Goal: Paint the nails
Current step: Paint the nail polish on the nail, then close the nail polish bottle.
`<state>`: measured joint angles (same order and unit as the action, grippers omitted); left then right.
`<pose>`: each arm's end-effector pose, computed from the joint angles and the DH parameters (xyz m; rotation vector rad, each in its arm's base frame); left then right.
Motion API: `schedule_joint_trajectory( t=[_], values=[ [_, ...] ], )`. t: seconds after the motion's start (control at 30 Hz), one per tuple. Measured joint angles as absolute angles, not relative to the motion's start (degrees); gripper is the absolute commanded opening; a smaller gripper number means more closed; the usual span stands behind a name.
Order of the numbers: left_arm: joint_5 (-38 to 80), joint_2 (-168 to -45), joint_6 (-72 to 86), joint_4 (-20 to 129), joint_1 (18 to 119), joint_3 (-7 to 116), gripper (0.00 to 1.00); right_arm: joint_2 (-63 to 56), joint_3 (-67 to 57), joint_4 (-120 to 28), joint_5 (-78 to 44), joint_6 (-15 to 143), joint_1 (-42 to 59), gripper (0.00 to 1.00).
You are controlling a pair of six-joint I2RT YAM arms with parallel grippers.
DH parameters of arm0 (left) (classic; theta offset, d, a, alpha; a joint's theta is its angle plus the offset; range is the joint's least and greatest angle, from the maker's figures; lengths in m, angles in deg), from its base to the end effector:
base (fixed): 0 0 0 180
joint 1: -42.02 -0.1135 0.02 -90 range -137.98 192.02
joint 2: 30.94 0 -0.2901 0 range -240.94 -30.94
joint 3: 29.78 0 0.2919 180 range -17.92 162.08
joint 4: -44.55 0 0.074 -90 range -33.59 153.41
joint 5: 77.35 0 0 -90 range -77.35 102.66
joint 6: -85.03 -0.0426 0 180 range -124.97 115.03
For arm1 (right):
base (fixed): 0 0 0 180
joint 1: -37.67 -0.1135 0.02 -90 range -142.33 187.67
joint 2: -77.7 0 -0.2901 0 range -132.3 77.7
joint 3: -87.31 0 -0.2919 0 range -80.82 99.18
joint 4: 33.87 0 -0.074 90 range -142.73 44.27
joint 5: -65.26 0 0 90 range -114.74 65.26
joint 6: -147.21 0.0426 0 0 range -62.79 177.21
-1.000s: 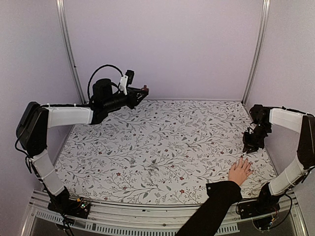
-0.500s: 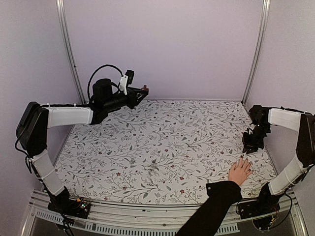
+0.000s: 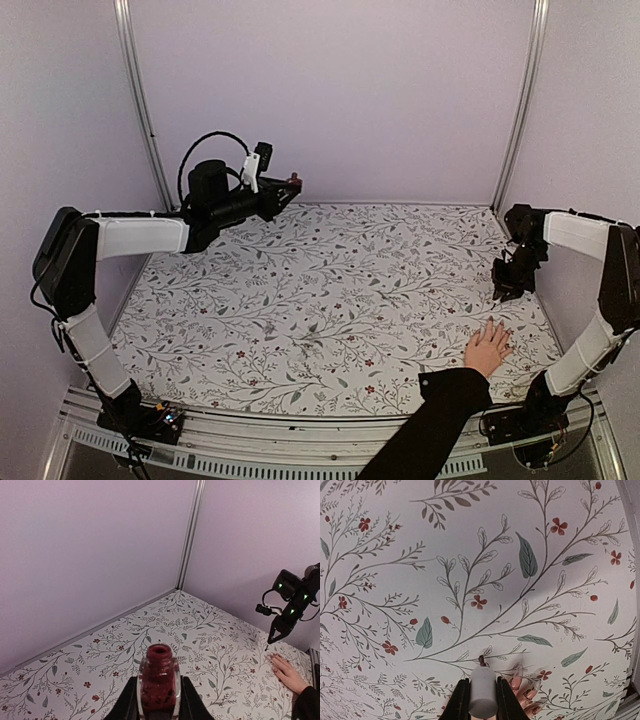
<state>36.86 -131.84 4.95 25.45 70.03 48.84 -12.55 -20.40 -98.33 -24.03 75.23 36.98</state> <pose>0.3958 -0.2303 0.2814 0.5922 1.5828 -0.8451 0.3143 0.0043 0.1980 0.4527 2.9784 0.0509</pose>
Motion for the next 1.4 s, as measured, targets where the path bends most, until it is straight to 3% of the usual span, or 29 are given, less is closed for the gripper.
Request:
schedule_joint_trajectory(
  t=[0.37,0.73,1.0,1.4],
  values=[
    [36.4,-131.7,4.7,25.6,70.0,48.8,0.00,-12.7,-8.7,-99.8,-24.0,74.3,37.0,0.00],
    [36.2,-127.0,3.0,26.5,70.9,47.6,0.00,-13.1,7.8,-98.9,-13.3,71.1,37.0,0.00],
    [36.2,-123.1,0.3,26.8,74.4,44.2,0.00,-13.2,9.8,-94.6,-1.7,70.2,35.7,0.00],
    [38.3,-120.0,-5.4,15.7,82.1,31.5,0.00,-12.4,9.3,-83.6,12.7,64.3,23.0,0.00]
  ],
)
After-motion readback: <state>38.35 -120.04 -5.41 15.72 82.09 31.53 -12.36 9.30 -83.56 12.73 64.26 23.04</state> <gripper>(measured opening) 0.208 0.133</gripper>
